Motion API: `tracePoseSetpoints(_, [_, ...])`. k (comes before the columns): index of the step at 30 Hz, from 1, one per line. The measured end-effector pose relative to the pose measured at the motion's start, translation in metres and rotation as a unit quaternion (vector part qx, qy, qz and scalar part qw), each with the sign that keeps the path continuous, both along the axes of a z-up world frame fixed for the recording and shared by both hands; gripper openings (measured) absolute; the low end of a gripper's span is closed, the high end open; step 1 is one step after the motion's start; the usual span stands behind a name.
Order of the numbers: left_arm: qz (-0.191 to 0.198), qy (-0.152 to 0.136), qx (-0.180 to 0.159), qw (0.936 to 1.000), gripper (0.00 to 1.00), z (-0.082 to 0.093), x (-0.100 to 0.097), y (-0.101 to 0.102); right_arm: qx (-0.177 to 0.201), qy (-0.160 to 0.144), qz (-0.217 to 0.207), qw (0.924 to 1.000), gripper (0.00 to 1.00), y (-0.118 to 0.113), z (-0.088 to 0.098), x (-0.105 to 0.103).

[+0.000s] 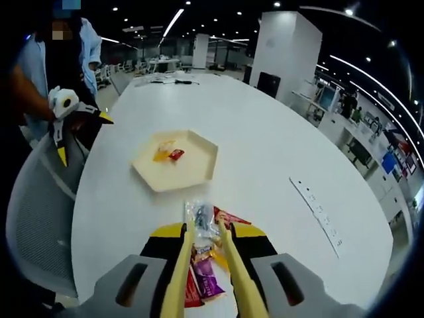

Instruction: Place the target food into the container with the food tongs after gripping and lifting it, then release it inside without dropping or visibly crushing the food.

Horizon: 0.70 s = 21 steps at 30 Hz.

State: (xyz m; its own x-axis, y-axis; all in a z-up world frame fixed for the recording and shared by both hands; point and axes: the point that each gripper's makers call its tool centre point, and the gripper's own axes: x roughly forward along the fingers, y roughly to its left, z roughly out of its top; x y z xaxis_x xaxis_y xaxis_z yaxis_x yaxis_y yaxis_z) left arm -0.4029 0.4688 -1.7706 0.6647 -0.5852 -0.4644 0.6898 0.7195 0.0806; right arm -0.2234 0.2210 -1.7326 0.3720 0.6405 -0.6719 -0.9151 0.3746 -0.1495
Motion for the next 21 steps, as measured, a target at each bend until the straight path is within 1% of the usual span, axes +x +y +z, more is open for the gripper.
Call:
tracePoseSetpoints(5, [-0.001,0.003,0.004,1.0000,0.99,-0.002,0.000,0.000,-0.005,0.008,0.002,1.0000,0.25,-0.002,-0.016,0.000])
tracePoseSetpoints(7, [0.000,0.003,0.005,1.0000,0.99,-0.002,0.000,0.000,-0.013,0.008,0.006,0.9999,0.25,-0.003,-0.026,0.000])
tracePoseSetpoints(12, [-0.001,0.007,0.008,0.9999,0.99,-0.003,0.000,-0.001,-0.012,0.024,0.000,0.9996,0.25,-0.004,-0.046,0.003])
tracePoseSetpoints(13, [-0.001,0.007,0.008,0.9999,0.99,-0.004,0.000,-0.001,-0.020,0.026,0.002,0.9995,0.25,-0.006,-0.052,0.003])
tracePoseSetpoints(15, [0.000,0.008,0.008,0.9999,0.99,-0.003,0.000,0.000,-0.020,0.034,-0.001,0.9992,0.25,-0.006,-0.059,0.002])
tracePoseSetpoints(19, [-0.001,0.010,0.007,0.9999,0.99,-0.004,0.000,-0.001,-0.021,0.040,0.000,0.9990,0.25,-0.004,-0.066,0.001])
tracePoseSetpoints(21, [-0.001,0.012,0.008,0.9999,0.99,-0.005,0.000,-0.001,-0.028,0.040,0.004,0.9988,0.25,-0.003,-0.072,0.002])
